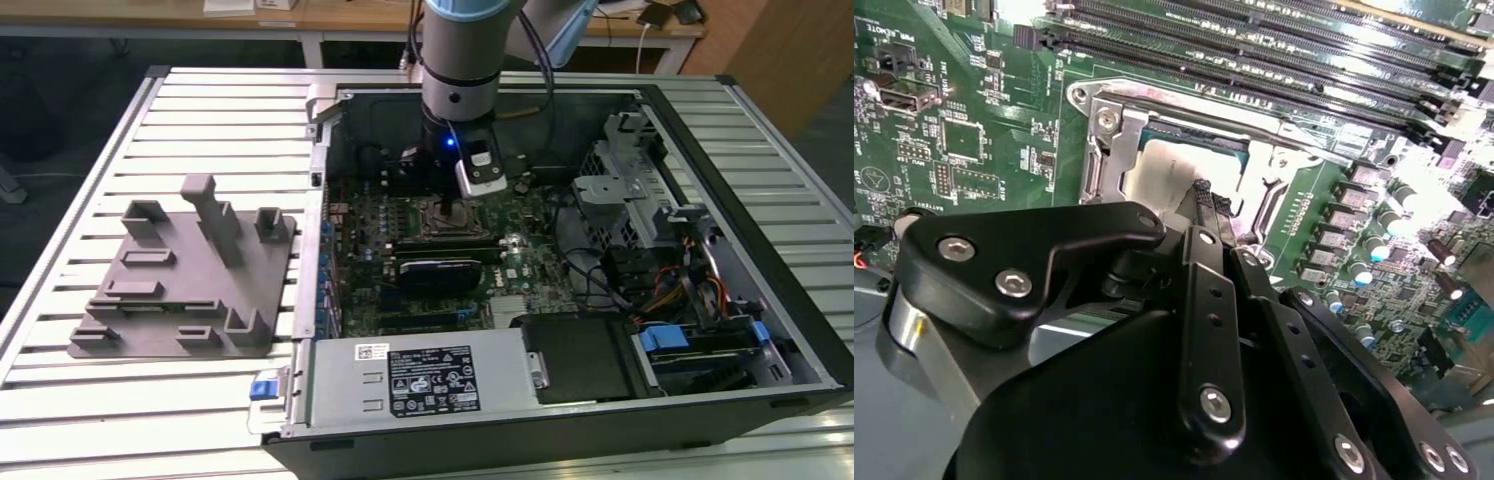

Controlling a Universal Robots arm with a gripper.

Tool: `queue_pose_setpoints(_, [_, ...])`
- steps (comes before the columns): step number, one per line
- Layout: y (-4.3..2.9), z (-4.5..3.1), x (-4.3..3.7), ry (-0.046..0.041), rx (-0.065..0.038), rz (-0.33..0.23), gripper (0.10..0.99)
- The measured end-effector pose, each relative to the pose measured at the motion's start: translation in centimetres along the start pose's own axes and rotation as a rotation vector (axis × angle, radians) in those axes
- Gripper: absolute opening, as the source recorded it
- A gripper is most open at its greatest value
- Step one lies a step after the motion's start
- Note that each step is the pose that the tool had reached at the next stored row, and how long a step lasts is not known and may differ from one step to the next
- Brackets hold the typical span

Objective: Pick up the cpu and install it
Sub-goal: 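Install the second cpu locking lever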

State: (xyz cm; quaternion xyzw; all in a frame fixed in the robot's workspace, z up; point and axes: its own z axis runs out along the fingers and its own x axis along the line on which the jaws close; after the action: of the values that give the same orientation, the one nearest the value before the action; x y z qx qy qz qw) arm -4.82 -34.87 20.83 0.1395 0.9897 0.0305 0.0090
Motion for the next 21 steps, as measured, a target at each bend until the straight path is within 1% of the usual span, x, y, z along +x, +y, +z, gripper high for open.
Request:
queue_pose_setpoints(4, [0.12, 0.01, -0.43, 0.0013, 0.000, -0.023, 0.106])
queue_pose_setpoints(7, [0.14, -0.01, -0.47, 0.0021, 0.001, -0.035, 0.106])
queue_pose_setpoints(9, [0.15, -0.17, -0.47, 0.0019, 0.001, -0.038, 0.106])
queue_pose_setpoints(17, [0.25, -1.81, -0.48, 0.0018, 0.002, -0.038, 0.106])
queue_pose_setpoints(21, [0.29, -2.33, -0.49, 0.0013, 0.003, -0.038, 0.106])
